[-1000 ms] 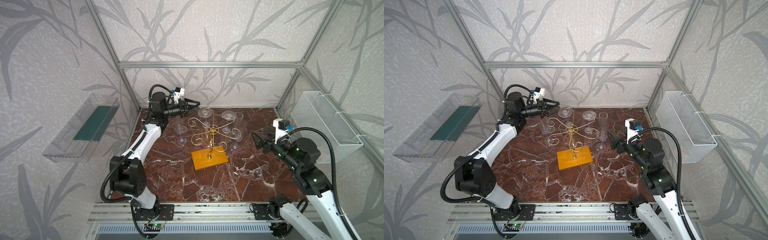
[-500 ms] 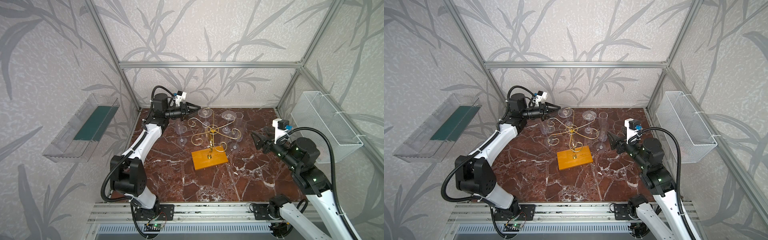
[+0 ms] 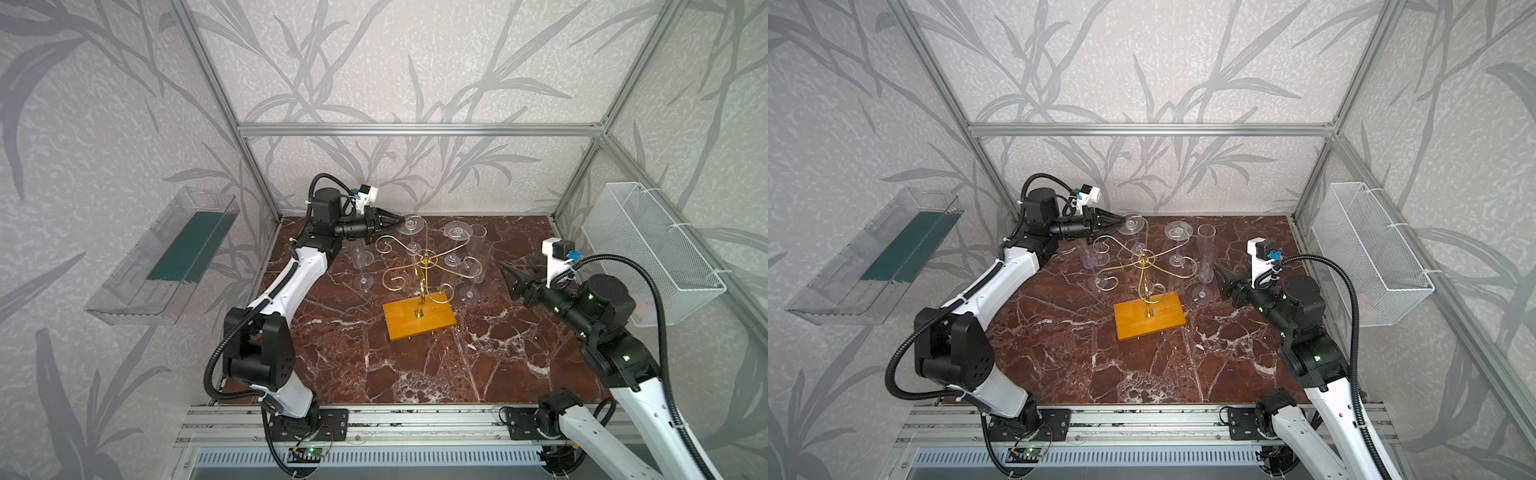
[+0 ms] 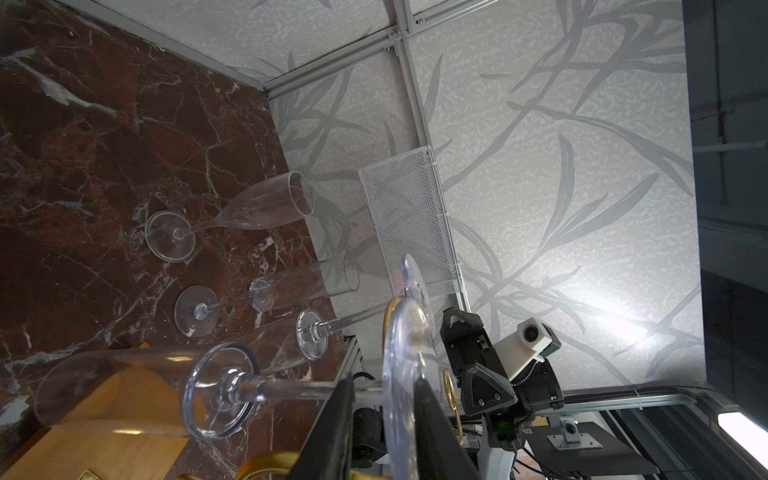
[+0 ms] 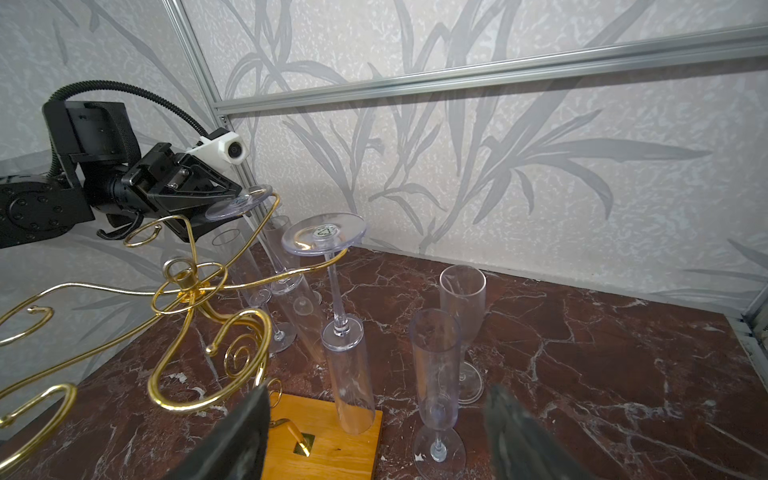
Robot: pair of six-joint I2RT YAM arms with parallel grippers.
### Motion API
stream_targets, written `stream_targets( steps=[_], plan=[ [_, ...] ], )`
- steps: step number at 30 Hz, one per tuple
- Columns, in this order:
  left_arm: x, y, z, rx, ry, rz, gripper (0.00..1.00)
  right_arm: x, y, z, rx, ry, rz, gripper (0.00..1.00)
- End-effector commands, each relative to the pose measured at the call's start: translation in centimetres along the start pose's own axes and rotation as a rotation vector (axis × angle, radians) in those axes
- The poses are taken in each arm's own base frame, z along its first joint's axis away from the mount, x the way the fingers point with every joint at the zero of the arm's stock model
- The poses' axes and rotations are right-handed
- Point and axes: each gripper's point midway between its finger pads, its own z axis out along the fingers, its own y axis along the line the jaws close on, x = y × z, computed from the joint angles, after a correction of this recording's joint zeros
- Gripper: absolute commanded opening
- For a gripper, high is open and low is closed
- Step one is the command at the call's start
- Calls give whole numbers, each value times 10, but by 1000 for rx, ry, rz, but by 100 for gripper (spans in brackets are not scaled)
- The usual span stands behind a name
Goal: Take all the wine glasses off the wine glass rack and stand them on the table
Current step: 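Close the left gripper on the foot of a hanging clear glass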
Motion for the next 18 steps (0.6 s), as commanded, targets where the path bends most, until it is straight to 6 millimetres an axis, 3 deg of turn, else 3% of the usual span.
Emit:
stream_targets(
  steps=[1,13,18],
  plan=[
    [0,-3,3,21,13,-4,24,-4,-2,-1,7,-19,-11,80],
    [-1,-6,1,20,4,-3,13,-5,-1,-2,7,-22,-10,79],
    [-3,-10,0,24,-6,2,0,-6,-1,-3,8,-24,-5,79]
  ],
)
